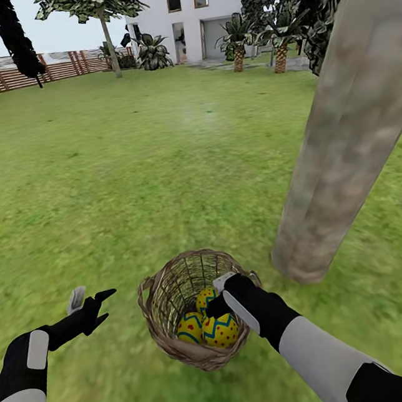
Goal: Take the three Easter eggs out of the wicker basket on the lawn in the garden, then place them on the lawn next to a single tree (choose any tree) so that all three eggs are next to the same tree and none are left in the basket.
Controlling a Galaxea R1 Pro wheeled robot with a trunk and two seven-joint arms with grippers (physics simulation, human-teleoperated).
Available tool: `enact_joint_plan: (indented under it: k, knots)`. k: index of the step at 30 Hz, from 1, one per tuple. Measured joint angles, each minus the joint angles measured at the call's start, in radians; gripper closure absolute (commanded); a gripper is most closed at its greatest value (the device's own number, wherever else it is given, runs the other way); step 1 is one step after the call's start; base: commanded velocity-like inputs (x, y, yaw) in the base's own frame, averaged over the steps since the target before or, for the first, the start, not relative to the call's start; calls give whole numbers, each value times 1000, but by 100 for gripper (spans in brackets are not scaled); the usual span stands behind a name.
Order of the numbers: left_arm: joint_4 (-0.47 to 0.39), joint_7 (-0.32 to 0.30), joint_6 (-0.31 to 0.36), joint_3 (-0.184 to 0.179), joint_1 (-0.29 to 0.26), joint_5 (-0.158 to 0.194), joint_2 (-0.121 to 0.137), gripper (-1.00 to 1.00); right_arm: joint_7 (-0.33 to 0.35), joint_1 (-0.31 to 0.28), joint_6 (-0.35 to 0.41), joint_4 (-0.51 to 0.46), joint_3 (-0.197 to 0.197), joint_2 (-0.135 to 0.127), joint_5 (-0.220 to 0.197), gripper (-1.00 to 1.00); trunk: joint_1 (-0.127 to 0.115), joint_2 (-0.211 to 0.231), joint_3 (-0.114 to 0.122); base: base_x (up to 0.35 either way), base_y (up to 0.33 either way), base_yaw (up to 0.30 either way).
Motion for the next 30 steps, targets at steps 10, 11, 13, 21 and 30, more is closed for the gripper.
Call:
enact_joint_plan:
  k: [10,11,13,21,30]
  knots:
    - [-1,-1,0,1,0,0,0,-100,-4,0,6,-2,1,0,-6,-100,0,0,0,123,0,0]
    - [-1,-1,0,1,0,0,0,-100,-4,0,6,-1,1,0,-6,-100,0,0,0,7,0,0]
    - [-1,-1,0,1,0,-1,0,-100,-7,-1,8,1,2,0,-7,-100,1,0,-4,3,0,0]
    - [0,0,0,0,0,-1,0,-100,-9,-2,11,11,3,0,-9,-100,4,-2,-35,0,0,0]
    - [0,1,0,0,0,-1,0,-100,-3,-4,9,-4,2,0,-5,-100,8,-4,-70,0,0,0]
